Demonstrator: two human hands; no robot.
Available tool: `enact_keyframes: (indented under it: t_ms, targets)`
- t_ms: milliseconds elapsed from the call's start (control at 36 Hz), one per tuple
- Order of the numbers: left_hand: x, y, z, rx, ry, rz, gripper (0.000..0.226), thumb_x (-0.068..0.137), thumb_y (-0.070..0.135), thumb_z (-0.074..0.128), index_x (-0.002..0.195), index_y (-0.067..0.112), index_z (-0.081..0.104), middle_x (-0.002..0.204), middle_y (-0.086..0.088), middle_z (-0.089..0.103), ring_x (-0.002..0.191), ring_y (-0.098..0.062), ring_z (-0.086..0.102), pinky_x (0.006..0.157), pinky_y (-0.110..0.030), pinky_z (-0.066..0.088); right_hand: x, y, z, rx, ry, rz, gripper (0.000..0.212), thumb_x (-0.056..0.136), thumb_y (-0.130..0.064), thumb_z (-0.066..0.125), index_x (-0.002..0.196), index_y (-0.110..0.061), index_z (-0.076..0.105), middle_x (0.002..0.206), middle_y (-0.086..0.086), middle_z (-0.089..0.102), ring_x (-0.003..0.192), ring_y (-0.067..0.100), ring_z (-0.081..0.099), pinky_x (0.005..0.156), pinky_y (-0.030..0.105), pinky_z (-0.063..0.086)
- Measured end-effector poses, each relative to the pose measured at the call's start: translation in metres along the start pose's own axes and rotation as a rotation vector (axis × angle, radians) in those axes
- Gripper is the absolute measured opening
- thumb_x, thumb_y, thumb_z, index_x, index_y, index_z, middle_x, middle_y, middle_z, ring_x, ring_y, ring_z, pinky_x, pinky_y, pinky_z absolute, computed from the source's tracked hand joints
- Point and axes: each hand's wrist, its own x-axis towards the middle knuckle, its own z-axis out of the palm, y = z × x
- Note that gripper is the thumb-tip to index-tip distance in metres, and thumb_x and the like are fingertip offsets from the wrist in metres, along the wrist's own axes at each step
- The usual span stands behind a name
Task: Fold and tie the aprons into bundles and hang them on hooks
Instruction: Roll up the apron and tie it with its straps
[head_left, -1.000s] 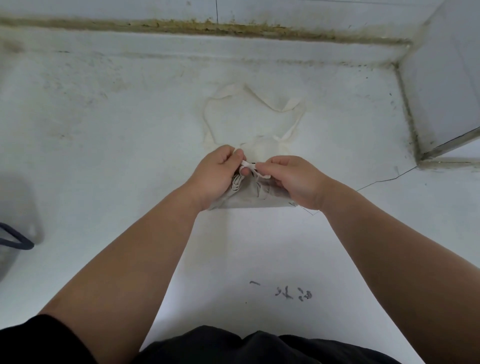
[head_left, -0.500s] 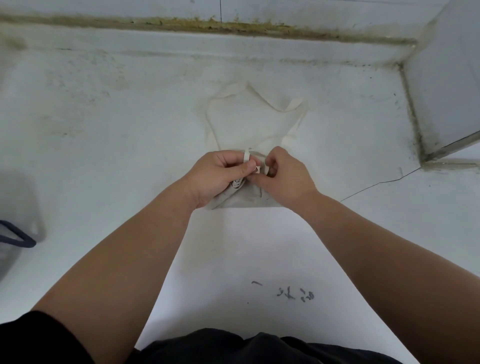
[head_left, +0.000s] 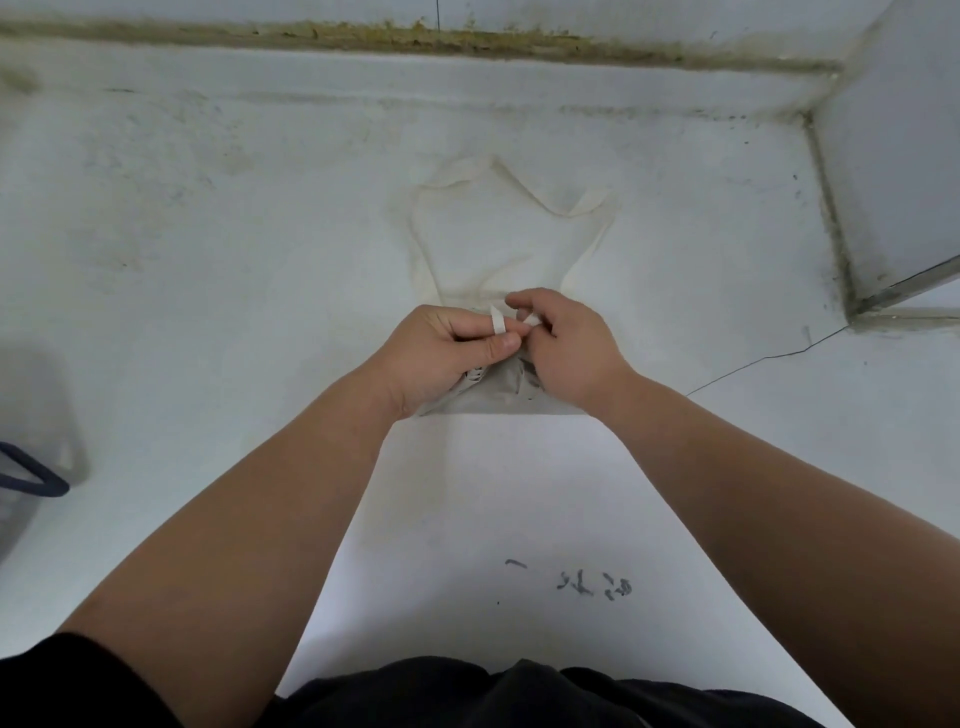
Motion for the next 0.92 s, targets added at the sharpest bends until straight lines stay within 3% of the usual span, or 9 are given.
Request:
enact_keyframes:
  t_ms: [56, 222, 306, 389, 472, 556, 667, 722, 917]
  targets:
    - [0.001, -0.003, 0.001, 0.056, 0.006, 0.018, 0.027, 0.086, -0.001, 0.063, 0.107, 0.017, 0.068, 0.085, 0.014, 0.073, 0.089, 0.002, 0.067, 0.08, -0.01, 0.049, 0.0, 0.002, -0.006, 0.139, -0.069, 0.059, 0.033, 0.094, 0.002, 0.039, 0.109, -0.018, 0.061, 0.09, -0.002, 0.058, 0.062, 0.008, 0.053, 0.057, 0.01, 0.046]
    - [0.002, -0.009, 0.005, 0.282, 0.002, 0.079, 0.026, 0.084, -0.002, 0.067, 0.105, 0.014, 0.069, 0.071, 0.025, 0.068, 0.08, 0.013, 0.063, 0.073, -0.003, 0.043, -0.002, 0.008, -0.024, 0.393, -0.241, 0.227, 0.021, 0.085, 0.008, 0.06, 0.086, -0.012, 0.063, 0.067, 0.002, 0.049, 0.055, 0.009, 0.059, 0.064, 0.015, 0.055]
    - [0.001, -0.009, 0.005, 0.291, 0.017, 0.078, 0.027, 0.084, -0.001, 0.067, 0.104, 0.017, 0.069, 0.075, 0.023, 0.069, 0.081, 0.012, 0.064, 0.074, -0.004, 0.044, -0.004, 0.013, -0.025, 0.44, -0.226, 0.252, 0.022, 0.084, 0.01, 0.06, 0.085, -0.012, 0.062, 0.067, 0.002, 0.053, 0.064, 0.014, 0.063, 0.081, 0.026, 0.056]
    - [0.002, -0.009, 0.007, 0.326, 0.054, 0.079, 0.019, 0.087, 0.007, 0.067, 0.1, 0.021, 0.072, 0.081, 0.016, 0.068, 0.072, 0.014, 0.059, 0.069, -0.002, 0.041, -0.007, 0.015, -0.02, 0.543, -0.139, 0.257, 0.019, 0.088, 0.009, 0.055, 0.085, -0.009, 0.061, 0.083, 0.01, 0.06, 0.069, 0.016, 0.068, 0.078, 0.026, 0.058]
    - [0.004, -0.011, 0.008, 0.366, 0.108, 0.056, 0.016, 0.092, 0.013, 0.061, 0.081, 0.021, 0.068, 0.069, 0.007, 0.057, 0.062, 0.001, 0.049, 0.063, -0.011, 0.038, -0.009, 0.019, -0.014, 0.383, -0.047, 0.185, 0.021, 0.091, 0.0, 0.054, 0.084, -0.019, 0.059, 0.081, 0.006, 0.06, 0.063, 0.01, 0.068, 0.078, 0.027, 0.057]
    - [0.005, -0.015, 0.013, 0.367, 0.143, 0.065, 0.017, 0.096, 0.017, 0.055, 0.084, 0.006, 0.058, 0.067, -0.001, 0.047, 0.063, -0.011, 0.04, 0.061, -0.025, 0.033, -0.011, 0.021, -0.01, 0.24, 0.038, 0.103, 0.019, 0.093, -0.009, 0.054, 0.083, -0.026, 0.055, 0.075, -0.003, 0.058, 0.058, 0.003, 0.067, 0.073, 0.025, 0.056]
    - [0.007, -0.02, 0.016, 0.472, 0.112, 0.139, 0.024, 0.08, 0.04, 0.07, 0.09, 0.022, 0.057, 0.072, 0.005, 0.065, 0.064, -0.009, 0.055, 0.066, -0.024, 0.043, -0.011, 0.022, -0.009, 0.046, 0.11, 0.03, 0.009, 0.093, -0.019, 0.055, 0.086, -0.024, 0.052, 0.07, -0.008, 0.055, 0.056, 0.0, 0.057, 0.052, 0.005, 0.039]
    - [0.009, -0.024, 0.017, 0.506, 0.127, 0.157, 0.024, 0.076, 0.042, 0.069, 0.089, 0.025, 0.059, 0.072, 0.005, 0.069, 0.063, -0.01, 0.059, 0.067, -0.032, 0.046, -0.011, 0.021, -0.009, 0.039, 0.104, 0.017, 0.017, 0.093, -0.017, 0.052, 0.08, -0.028, 0.049, 0.072, -0.006, 0.057, 0.058, 0.001, 0.058, 0.055, 0.008, 0.043]
    - [0.012, -0.028, 0.018, 0.564, 0.193, 0.198, 0.021, 0.079, 0.052, 0.063, 0.086, 0.034, 0.054, 0.068, 0.007, 0.065, 0.061, -0.003, 0.054, 0.06, -0.02, 0.039, -0.015, 0.015, -0.011, 0.102, 0.024, 0.009, 0.015, 0.095, -0.012, 0.05, 0.087, -0.025, 0.055, 0.088, 0.002, 0.063, 0.073, 0.013, 0.067, 0.067, 0.014, 0.051]
